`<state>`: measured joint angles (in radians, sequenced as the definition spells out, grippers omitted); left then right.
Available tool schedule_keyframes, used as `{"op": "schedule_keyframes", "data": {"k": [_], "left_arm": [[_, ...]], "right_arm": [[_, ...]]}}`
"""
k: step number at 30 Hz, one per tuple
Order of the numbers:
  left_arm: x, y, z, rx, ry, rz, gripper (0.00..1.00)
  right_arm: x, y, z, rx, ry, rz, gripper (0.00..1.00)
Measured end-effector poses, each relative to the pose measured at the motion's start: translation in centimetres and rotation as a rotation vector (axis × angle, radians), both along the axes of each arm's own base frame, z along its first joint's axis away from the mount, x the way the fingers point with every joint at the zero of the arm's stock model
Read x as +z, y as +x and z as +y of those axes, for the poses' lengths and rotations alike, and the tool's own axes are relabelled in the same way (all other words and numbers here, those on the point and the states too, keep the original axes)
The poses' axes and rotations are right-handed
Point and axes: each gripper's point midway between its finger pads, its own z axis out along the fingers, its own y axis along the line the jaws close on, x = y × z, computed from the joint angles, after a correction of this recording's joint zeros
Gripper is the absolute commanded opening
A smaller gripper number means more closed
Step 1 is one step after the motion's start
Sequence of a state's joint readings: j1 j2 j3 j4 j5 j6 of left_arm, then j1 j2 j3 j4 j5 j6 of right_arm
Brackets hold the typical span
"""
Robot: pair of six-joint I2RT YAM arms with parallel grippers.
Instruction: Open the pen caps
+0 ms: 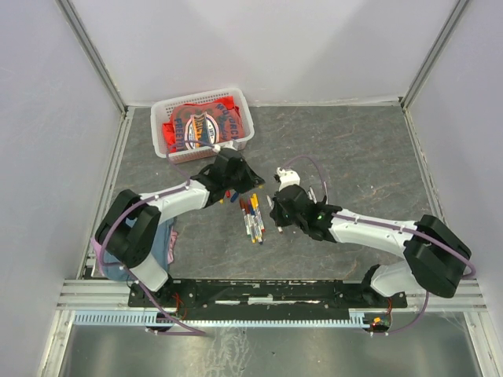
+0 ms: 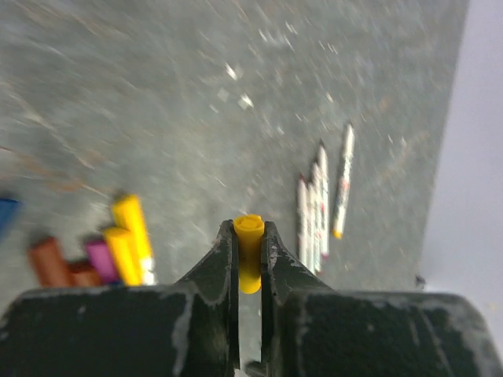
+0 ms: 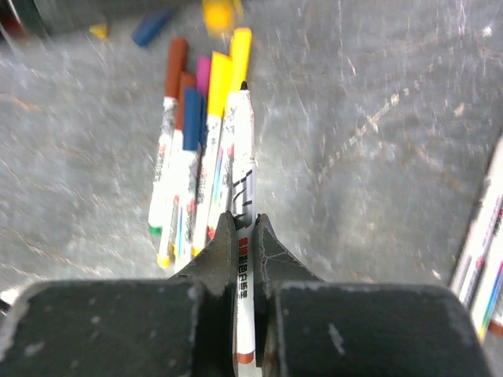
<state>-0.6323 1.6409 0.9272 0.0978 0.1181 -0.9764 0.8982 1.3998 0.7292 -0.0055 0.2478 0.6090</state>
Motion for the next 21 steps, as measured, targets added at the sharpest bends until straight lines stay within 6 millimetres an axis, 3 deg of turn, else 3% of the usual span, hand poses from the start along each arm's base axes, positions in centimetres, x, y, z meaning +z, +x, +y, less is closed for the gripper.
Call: {"op": "schedule_keyframes", "data": {"k": [3,6,12,15,21], "left_arm": [[-0.1,1.9,2.7,0.088,0.099,-0.034,0.03],[0.1,2.5,4.9,0.135,0.169,-0.056,0.03],[2.4,2.5,5.7,0.136,0.189,-0.133,0.03],[2.1,2.4,6.4,0.15,0.224,-0.141,0.03],[0.0,2.0,9.1,0.2,0.364,-0.116,0.03]], "right_arm": [[-0.7,-1.4,-1.0,0.01,-0.071,0.026,0.01],[-0.4,-1.8,-1.9,0.002,-0.088,0.031,0.01],[2.8,-2.2,-2.2,-0.011,0.0,-0.019,0.01],[3.2,-2.2,-2.5,-0.024,0.007,-0.031,0.01],[0.5,-1.5,-4.2,-0.073,-0.116,-0.002,0.01]]}}
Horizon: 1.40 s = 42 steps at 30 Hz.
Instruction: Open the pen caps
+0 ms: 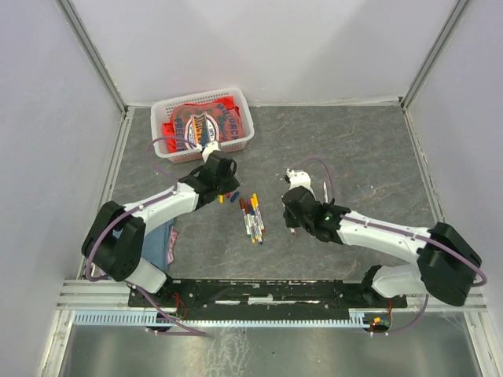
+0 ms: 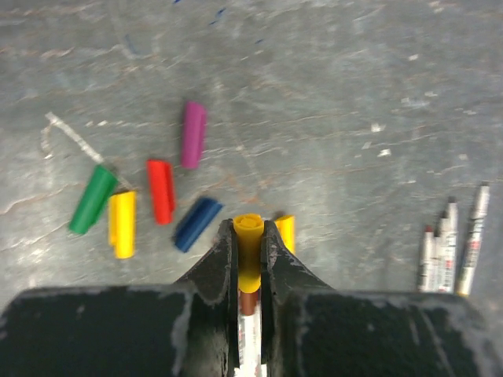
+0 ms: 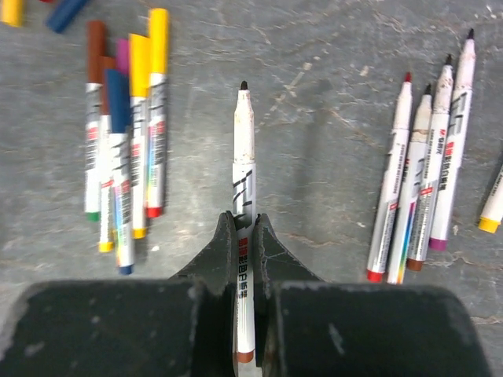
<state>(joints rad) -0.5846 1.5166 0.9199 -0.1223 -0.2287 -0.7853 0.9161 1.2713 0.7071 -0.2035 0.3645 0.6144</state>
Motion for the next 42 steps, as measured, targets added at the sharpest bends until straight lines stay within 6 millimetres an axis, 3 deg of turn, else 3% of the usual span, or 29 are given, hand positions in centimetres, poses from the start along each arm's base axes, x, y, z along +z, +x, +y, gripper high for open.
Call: {"op": "schedule_keyframes", "data": {"k": [10,17,26,34,38,42], "left_arm": [[-4.6,-2.7,4.2,0.072,0.175,0.106,0.06],[-5.7,-3.5,5.5,0.082,0.25,0.121,0.11],[-7.8,-4.1,5.4,0.064,0.353,0.16,0.21],[-7.6,-3.7,5.4,0.077,0.385,0.148,0.28],[-7.4,-3.6,5.4,0.08,0.388,0.143,0.31],[-7.4,-3.6,5.6,0.084,0.396,0.144,0.32]], "right_arm": [[-5.2,2.2,-3.2,-0.097,-0.156,0.095,0.1],[-7.2,2.5,-3.6,-0.098,-0.214,0.129,0.2],[-7.2,3.1,-3.7,-0.111,-0.223,0.119,0.37],[-6.9,2.9,-3.7,-0.102,-0.217,0.12,0.39],[-5.3,2.8,-3.2,-0.08,-0.197,0.09,0.41],[-2.9,2.9,-1.1,-0.039,-0.157,0.047,0.43]]}}
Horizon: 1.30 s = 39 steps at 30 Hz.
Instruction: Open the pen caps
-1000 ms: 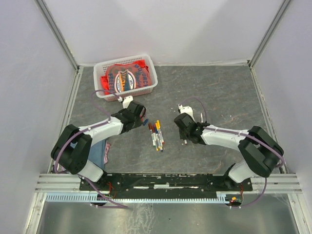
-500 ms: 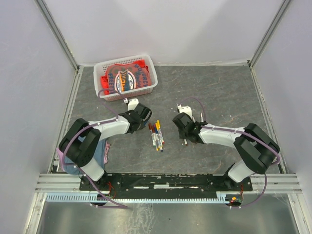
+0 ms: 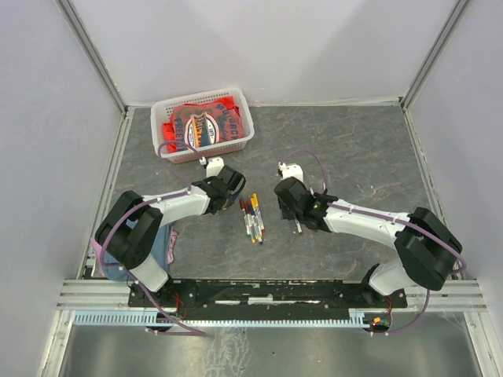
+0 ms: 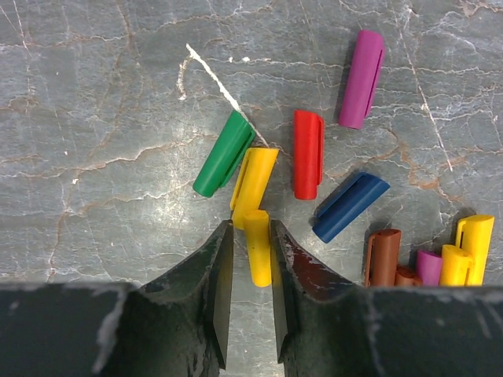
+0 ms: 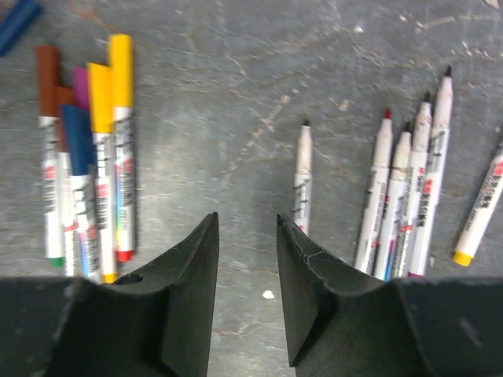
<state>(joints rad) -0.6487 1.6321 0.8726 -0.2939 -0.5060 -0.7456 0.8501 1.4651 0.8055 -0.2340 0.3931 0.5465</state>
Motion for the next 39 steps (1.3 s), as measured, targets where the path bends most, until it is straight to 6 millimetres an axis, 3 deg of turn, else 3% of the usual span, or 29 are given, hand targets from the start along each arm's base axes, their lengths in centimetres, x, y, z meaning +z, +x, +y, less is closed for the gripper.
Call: {"op": "schedule_keyframes", "data": {"k": [6,18,33,39], "left_arm": [[0.0,-0.1,0.3,0.006,0.013,0.001,0.34],[0.0,-0.1,0.4,0.007,0.018,0.0,0.37],[1.1,-0.1,-0.3,-0.008,-0.002,-0.026,0.37],[1.3,-0.3,-0.7,-0.021,-0.006,-0.033,0.37]], "right_arm": [[1.7,0.1,2.9,0.057,0.049,-0.019,0.46],[-2.2,-0.4,5.9,0.114,0.029,0.074,0.47],[-2.6,-0.1,7.7,0.123,0.07,0.075,0.46],[-3.6,-0.2,8.1,0.13,0.061,0.091,0.46]]}}
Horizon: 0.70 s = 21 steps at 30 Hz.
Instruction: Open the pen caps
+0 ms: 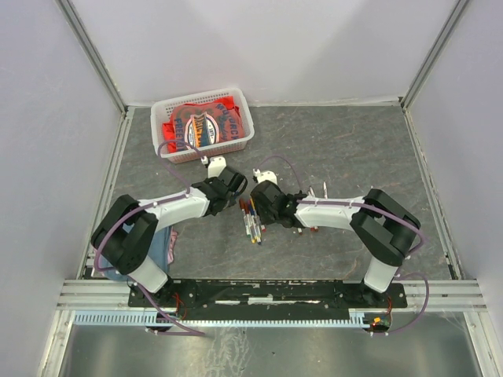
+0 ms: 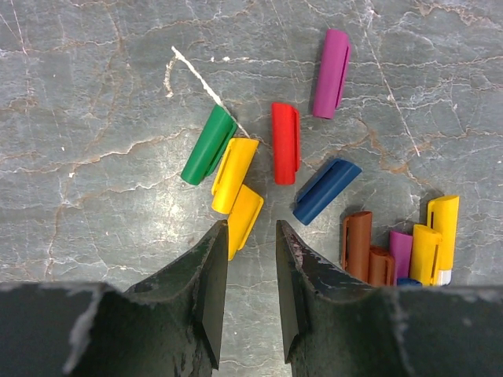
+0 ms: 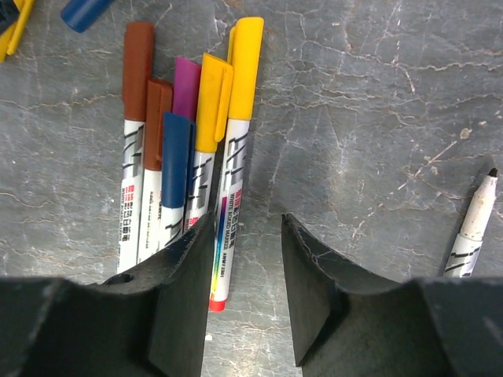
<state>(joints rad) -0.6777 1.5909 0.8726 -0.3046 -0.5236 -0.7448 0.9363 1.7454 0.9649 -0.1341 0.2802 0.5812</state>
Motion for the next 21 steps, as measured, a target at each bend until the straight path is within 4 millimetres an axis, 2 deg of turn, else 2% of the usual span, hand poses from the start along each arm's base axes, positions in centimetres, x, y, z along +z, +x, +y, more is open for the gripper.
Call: {"op": "schedule_keyframes", "data": {"k": [7,14,21], "left_arm": [[0.6,0.0,-0.2,-0.005,-0.011,-0.014,0.37],[2.2,0.1,-0.5,-0.009,-0.043,-0.054,0.4],[2.6,0.2,-0.6,-0.01,-0.051,-0.061,0.42]], "right_arm": [[-0.4,-0.2,0.0,0.005,-0.008,0.008,0.45],[-0.5,-0.3,0.7,0.009,-0.035,-0.006,0.41],[-0.7,-0.5,1.2,-0.003,-0.042,-0.032,0.28]]}}
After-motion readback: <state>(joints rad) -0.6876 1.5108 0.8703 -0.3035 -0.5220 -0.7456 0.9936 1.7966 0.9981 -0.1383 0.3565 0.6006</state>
